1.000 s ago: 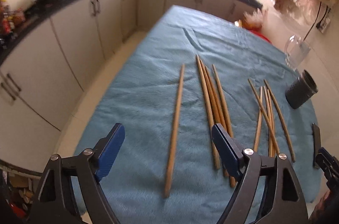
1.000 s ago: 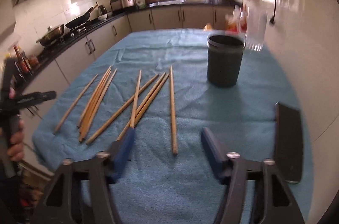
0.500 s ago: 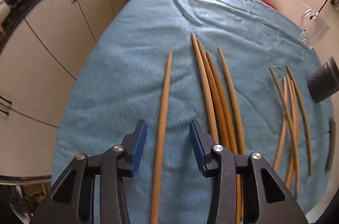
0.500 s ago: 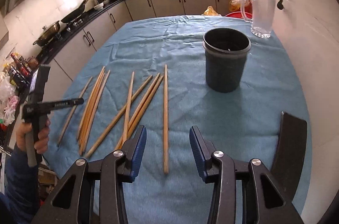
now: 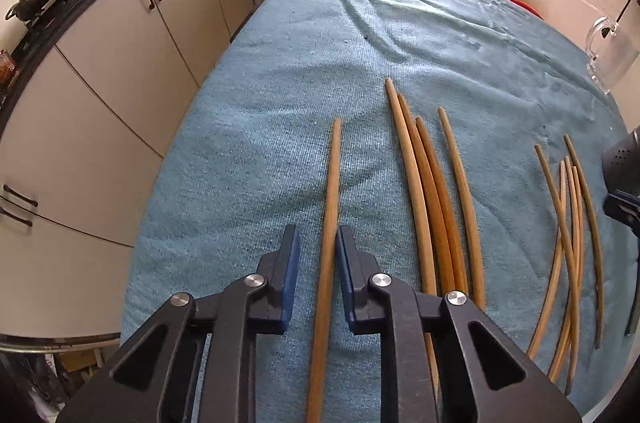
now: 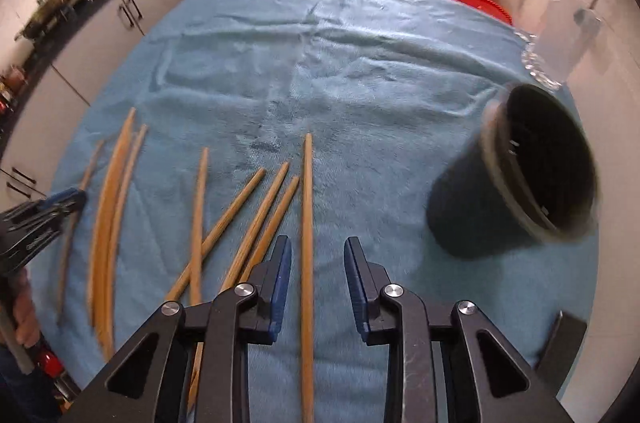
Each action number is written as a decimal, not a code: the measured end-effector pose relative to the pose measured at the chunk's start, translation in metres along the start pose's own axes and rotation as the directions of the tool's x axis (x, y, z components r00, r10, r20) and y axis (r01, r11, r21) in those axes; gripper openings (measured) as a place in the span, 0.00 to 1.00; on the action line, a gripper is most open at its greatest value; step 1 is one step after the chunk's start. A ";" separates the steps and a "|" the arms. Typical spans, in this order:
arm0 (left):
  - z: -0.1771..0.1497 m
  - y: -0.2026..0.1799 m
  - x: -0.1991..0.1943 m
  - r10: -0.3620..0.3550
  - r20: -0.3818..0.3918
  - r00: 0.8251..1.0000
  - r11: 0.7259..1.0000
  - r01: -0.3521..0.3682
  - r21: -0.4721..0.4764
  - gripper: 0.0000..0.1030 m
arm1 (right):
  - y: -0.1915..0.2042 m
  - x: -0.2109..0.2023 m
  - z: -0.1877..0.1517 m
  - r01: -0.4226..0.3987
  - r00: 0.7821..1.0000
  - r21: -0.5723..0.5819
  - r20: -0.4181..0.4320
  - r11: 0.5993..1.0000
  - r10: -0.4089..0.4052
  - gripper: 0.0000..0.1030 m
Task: Organize utensils
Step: 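Lower the right tool onto one chopstick and close while the left tool grasps another, then lift the right tool's chopstick upright toward the black holder while the left tool does likewise, then lower the right tool's chopstick into the black holder while the left tool lowers its own, then open the right tool releasing its chopstick while the left tool opens and withdraws, then close the right tool on another chopstick while the left tool grasps one too, then raise the right tool's chopstick upright toward the holder while the left tool carries its own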
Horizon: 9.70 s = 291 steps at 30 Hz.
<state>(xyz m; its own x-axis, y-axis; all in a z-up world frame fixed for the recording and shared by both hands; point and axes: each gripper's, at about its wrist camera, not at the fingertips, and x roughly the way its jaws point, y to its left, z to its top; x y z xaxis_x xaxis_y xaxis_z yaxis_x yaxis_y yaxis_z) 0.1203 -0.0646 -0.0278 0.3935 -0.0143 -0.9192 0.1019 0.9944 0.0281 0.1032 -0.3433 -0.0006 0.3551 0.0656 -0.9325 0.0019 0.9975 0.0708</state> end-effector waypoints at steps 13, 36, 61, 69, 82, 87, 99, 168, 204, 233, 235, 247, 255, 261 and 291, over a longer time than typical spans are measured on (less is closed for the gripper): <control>0.014 -0.001 0.005 -0.009 -0.007 1.000 1.000 0.009 -0.013 0.06 | 0.002 0.042 0.029 0.032 0.996 -0.010 -0.078 0.999 -0.033 0.14; -0.041 -0.002 -0.146 -0.204 0.376 0.904 0.972 0.232 -0.030 0.06 | -0.001 -0.123 -0.058 -0.147 0.867 0.054 0.487 0.988 0.102 0.07; -0.060 -0.036 -0.207 -0.266 0.445 0.855 0.963 0.260 0.075 0.06 | -0.026 -0.176 -0.123 -0.219 0.761 0.109 0.641 0.970 0.100 0.07; -0.053 -0.057 -0.222 -0.297 0.450 0.842 0.955 0.272 0.120 0.06 | -0.041 -0.192 -0.128 -0.241 0.737 0.128 0.669 0.962 0.096 0.07; -0.024 -0.117 -0.251 -0.376 0.441 0.815 0.925 0.304 0.226 0.06 | -0.085 -0.222 -0.129 -0.282 0.691 0.199 0.721 0.939 0.055 0.07; -0.004 -0.149 -0.265 -0.408 0.452 0.793 0.910 0.315 0.269 0.06 | -0.103 -0.235 -0.121 -0.277 0.673 0.221 0.740 0.935 0.024 0.07; 0.062 -0.230 -0.279 -0.504 0.445 0.740 0.861 0.392 0.324 0.06 | -0.148 -0.258 -0.075 -0.281 0.626 0.272 0.779 0.920 -0.040 0.07; -0.085 0.003 -0.047 -0.249 0.181 0.952 0.955 0.272 -0.120 0.41 | -0.029 -0.070 -0.124 -0.304 0.907 0.215 0.363 0.928 0.213 0.36; -0.090 0.013 -0.036 -0.256 0.234 0.938 0.952 0.286 -0.106 0.44 | 0.070 0.023 -0.009 -0.211 0.975 -0.018 0.062 0.977 0.212 0.07; 0.046 -0.033 0.020 -0.028 0.064 0.998 1.000 0.028 -0.001 0.22 | 0.017 -0.060 -0.072 -0.442 0.867 0.096 0.301 0.892 0.397 0.07; 0.044 -0.027 0.019 -0.020 0.079 0.997 0.999 0.022 -0.024 0.07 | 0.017 -0.062 -0.074 -0.443 0.866 0.098 0.305 0.891 0.397 0.07; -0.015 -0.004 -0.092 -0.159 0.327 0.931 0.980 0.189 -0.062 0.06 | 0.020 -0.102 -0.093 -0.424 0.840 0.063 0.400 0.904 0.366 0.07; -0.062 -0.019 -0.162 -0.188 0.451 0.873 0.975 0.221 -0.020 0.06 | 0.034 -0.139 -0.114 -0.384 0.795 -0.006 0.506 0.923 0.334 0.07; -0.075 -0.030 -0.184 -0.221 0.469 0.855 0.971 0.240 0.020 0.06 | 0.033 -0.153 -0.126 -0.388 0.769 -0.018 0.545 0.922 0.334 0.07; -0.106 -0.061 -0.236 -0.282 0.500 0.819 0.959 0.255 0.124 0.06 | -0.001 -0.191 -0.162 -0.380 0.730 0.043 0.627 0.924 0.271 0.07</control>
<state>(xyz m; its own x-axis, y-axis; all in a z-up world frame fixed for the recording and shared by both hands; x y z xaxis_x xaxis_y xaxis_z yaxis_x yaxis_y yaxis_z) -0.0756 -0.1106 0.1453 0.7504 -0.3448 -0.5639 0.3113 0.9370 -0.1586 -0.1164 -0.3527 0.1199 0.8460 0.3017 -0.4396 -0.0933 0.8955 0.4351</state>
